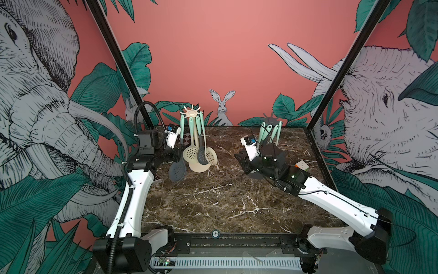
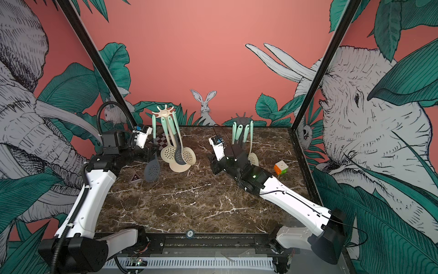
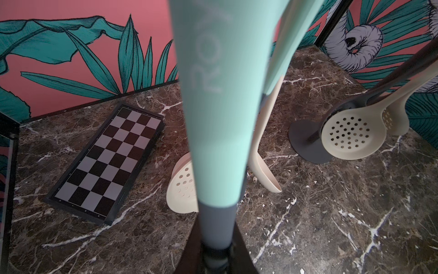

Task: Hang the skimmer on the kitchen utensil rack
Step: Hang the skimmer on the rack.

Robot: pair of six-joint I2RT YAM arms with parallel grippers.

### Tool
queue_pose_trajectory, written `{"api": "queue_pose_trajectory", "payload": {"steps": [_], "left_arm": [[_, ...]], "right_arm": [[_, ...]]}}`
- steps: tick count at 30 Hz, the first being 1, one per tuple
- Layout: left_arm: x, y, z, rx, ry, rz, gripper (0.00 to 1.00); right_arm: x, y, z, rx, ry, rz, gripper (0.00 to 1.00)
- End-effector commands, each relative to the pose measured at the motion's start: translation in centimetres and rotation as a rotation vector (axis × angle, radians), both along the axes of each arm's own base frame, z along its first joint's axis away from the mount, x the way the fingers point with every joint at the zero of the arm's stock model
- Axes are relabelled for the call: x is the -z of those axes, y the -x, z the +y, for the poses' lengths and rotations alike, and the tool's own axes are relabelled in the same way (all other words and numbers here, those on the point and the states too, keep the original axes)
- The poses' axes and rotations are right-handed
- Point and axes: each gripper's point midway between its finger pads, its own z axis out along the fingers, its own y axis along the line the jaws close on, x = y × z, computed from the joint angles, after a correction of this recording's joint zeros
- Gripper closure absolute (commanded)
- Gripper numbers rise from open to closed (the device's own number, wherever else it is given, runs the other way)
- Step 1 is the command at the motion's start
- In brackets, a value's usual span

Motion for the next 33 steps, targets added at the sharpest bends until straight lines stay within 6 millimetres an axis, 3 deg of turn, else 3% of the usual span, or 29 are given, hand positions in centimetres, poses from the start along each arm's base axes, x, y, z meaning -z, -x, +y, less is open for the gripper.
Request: {"api": "queue_pose_trajectory", "payload": {"steps": [1,33], "left_arm": [[-0.5,0.4,0.0,0.011,-0.031,-0.008,1.00],[1.3,0.2,-0.1,0.035,-0.151,0.071,1.00]], "right_arm": [[-0.5,-0.3,0.3,-0.002,-0.034,-0.011,0.73],[0.1,-0.9,0.5,-0.005,-0.027,0.003,0.74]]}}
